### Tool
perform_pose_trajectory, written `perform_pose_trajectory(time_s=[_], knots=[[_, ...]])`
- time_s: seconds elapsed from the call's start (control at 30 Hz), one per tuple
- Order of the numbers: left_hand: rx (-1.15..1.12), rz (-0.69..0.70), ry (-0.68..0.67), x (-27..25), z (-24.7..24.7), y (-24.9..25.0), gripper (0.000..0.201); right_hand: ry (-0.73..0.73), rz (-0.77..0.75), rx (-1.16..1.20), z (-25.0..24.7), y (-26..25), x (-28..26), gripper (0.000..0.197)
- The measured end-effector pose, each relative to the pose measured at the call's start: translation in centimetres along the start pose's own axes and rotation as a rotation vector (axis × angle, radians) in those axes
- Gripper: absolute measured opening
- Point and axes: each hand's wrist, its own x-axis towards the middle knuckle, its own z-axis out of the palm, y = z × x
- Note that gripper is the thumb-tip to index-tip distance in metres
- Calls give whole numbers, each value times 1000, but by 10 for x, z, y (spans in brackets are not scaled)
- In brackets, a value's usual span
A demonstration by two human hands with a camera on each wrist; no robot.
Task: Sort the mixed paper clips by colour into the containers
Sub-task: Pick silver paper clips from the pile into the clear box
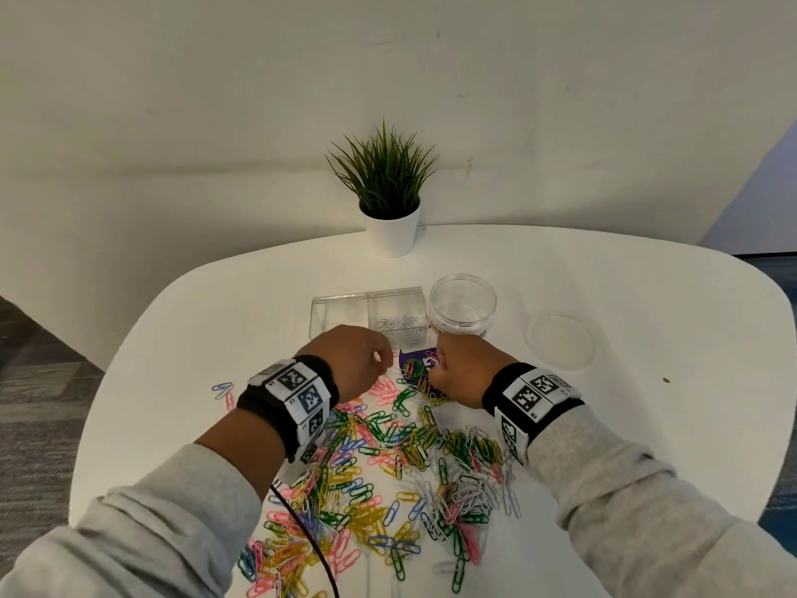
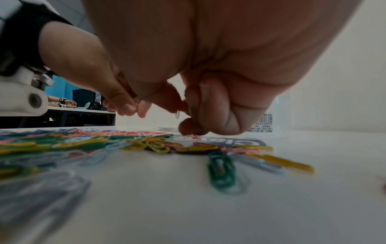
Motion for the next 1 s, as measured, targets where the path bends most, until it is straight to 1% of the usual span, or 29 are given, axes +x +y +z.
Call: perform_pose_trajectory(time_s=[0.07, 0.13, 0.17, 0.23, 0.4, 0.47, 0.57, 0.67, 0.77, 0.83, 0.87, 0.93, 1.0], knots=[[81, 37, -30, 3, 7, 4, 27, 14, -6, -28, 1, 2, 0, 19], [128, 63, -29, 6, 12, 4, 34, 46, -16, -28, 1, 4, -1, 8], [145, 69, -29, 8, 14, 4, 35, 57, -20, -21, 1, 4, -2, 9], [175, 81, -28, 11, 16, 2, 32, 56, -28, -29, 1, 5, -2, 16], [252, 116, -17, 13, 17, 2, 17, 64, -39, -49, 3, 6, 1, 17], [235, 122, -17, 14, 15, 1, 12, 86, -47, -36, 2, 5, 0, 19], [24, 91, 23, 11, 3, 1, 8, 119, -62, -2, -1, 4, -2, 18], [-216, 58, 112, 8, -13, 2, 7, 151, -98, 65, -11, -1, -3, 17], [-522, -8, 169, 12, -24, -1, 8, 243, -95, 243, -30, -9, 5, 22], [-720, -90, 149, 17, -30, -3, 11, 286, -50, 380, -42, -16, 17, 24], [-784, -123, 146, 18, -32, -3, 12, 296, -32, 424, -47, -20, 24, 25], [-789, -166, 177, 23, -34, -1, 13, 300, -20, 478, -54, -28, 37, 25], [-695, -168, 221, 27, -35, 0, 14, 266, -28, 491, -58, -35, 46, 26]])
